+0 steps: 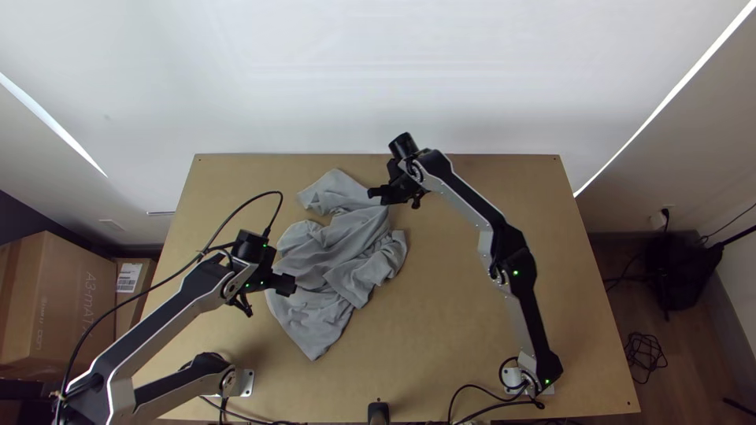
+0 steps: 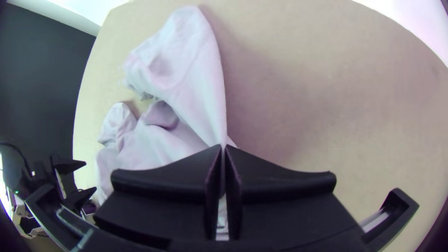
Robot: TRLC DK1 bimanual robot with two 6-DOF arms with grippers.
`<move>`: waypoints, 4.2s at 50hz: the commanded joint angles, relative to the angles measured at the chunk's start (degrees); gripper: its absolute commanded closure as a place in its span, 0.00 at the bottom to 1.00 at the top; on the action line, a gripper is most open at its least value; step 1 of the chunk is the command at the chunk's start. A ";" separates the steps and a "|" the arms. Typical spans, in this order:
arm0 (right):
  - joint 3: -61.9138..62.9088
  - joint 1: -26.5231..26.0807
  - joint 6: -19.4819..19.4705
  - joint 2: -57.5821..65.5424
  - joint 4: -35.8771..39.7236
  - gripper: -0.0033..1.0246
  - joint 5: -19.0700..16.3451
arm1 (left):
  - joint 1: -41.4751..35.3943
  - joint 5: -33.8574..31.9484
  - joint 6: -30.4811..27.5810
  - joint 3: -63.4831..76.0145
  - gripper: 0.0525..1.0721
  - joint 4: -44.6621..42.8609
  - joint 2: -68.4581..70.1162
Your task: Fold the t-shirt
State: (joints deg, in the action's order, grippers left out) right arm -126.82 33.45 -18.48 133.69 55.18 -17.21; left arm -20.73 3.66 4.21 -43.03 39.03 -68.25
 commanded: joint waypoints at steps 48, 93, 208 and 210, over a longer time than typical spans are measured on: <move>16.96 -1.64 0.64 -17.41 -3.94 0.97 1.22 | 8.34 -3.75 0.01 -17.18 0.48 -7.91 -27.64; 26.28 -2.87 0.20 -26.02 -6.75 0.98 2.89 | 6.23 -5.51 1.86 -19.99 0.06 -1.23 -27.55; 57.39 -3.57 -1.03 -66.63 -14.84 0.98 26.97 | 8.78 -5.95 2.21 -20.70 0.98 -0.35 11.82; 59.94 -3.48 -1.47 -67.51 -12.90 0.98 25.65 | 7.46 -6.03 2.30 -17.97 0.98 -0.27 12.88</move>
State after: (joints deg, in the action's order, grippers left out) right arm -72.84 30.39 -17.37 69.80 38.46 7.40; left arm -11.38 -4.97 7.44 -67.40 37.39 -58.28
